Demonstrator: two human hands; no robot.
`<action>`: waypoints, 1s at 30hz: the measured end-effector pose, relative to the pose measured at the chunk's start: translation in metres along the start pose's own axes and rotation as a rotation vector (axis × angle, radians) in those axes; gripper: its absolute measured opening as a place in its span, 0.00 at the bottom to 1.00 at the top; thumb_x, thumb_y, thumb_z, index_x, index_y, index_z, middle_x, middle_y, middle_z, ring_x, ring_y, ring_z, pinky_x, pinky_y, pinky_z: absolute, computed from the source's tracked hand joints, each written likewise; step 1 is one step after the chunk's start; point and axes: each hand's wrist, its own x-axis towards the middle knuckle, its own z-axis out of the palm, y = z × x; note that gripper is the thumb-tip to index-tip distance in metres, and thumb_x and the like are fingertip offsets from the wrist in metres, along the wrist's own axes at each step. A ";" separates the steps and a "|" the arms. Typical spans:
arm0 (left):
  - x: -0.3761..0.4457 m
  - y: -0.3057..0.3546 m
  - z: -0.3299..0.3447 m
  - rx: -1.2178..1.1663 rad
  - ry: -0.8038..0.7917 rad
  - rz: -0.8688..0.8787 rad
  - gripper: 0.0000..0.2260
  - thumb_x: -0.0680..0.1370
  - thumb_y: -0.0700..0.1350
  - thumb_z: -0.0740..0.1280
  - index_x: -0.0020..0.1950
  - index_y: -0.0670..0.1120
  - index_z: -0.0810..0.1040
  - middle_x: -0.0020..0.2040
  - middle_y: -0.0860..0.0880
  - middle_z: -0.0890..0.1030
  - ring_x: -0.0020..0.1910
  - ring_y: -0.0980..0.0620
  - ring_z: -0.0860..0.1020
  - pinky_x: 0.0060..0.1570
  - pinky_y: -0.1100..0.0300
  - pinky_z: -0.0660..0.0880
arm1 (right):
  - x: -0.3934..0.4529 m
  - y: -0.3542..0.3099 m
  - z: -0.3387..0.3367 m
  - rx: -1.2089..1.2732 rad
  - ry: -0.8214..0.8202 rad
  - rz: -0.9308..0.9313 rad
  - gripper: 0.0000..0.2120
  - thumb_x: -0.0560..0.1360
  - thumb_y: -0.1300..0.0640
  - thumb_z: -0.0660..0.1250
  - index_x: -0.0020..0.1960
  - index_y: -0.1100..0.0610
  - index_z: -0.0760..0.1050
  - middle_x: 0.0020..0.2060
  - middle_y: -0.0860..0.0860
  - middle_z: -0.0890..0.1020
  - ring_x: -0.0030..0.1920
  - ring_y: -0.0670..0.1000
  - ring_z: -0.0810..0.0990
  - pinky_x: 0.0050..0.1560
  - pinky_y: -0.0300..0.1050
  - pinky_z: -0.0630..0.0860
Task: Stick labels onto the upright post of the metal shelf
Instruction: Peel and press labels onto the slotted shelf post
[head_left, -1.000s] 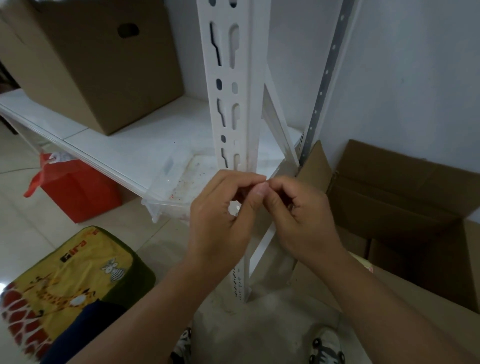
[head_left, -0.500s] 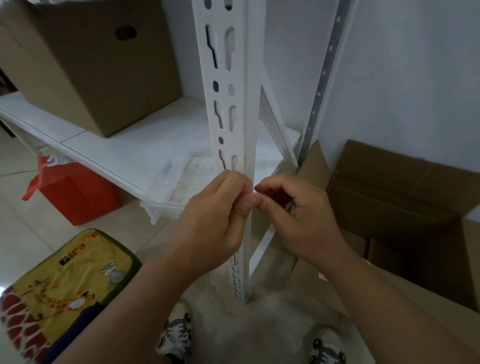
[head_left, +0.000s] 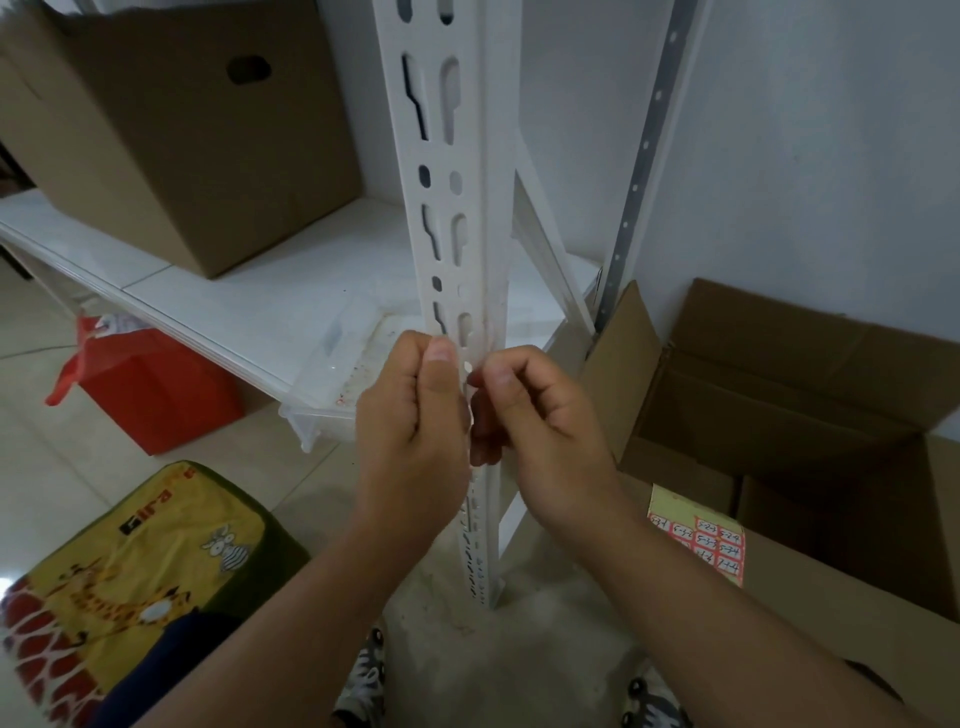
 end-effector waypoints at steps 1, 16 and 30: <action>0.003 -0.002 -0.003 -0.007 0.042 -0.017 0.14 0.82 0.42 0.54 0.36 0.50 0.66 0.25 0.54 0.70 0.22 0.58 0.66 0.23 0.65 0.65 | 0.001 0.000 -0.001 0.000 0.022 -0.002 0.13 0.79 0.53 0.58 0.46 0.62 0.74 0.31 0.54 0.75 0.31 0.52 0.74 0.32 0.42 0.75; 0.061 -0.098 -0.036 0.640 -0.096 -0.441 0.12 0.83 0.47 0.54 0.50 0.40 0.70 0.50 0.42 0.80 0.48 0.45 0.79 0.44 0.54 0.72 | 0.017 0.016 -0.016 -0.245 0.238 -0.049 0.18 0.81 0.53 0.58 0.40 0.66 0.73 0.25 0.52 0.71 0.26 0.48 0.70 0.29 0.41 0.70; 0.059 -0.097 -0.027 0.964 -0.311 -0.394 0.07 0.78 0.39 0.60 0.55 0.45 0.70 0.49 0.47 0.72 0.56 0.40 0.71 0.56 0.46 0.66 | 0.026 0.008 -0.015 -0.205 0.102 -0.047 0.23 0.76 0.42 0.56 0.40 0.63 0.70 0.26 0.53 0.72 0.28 0.52 0.72 0.34 0.52 0.74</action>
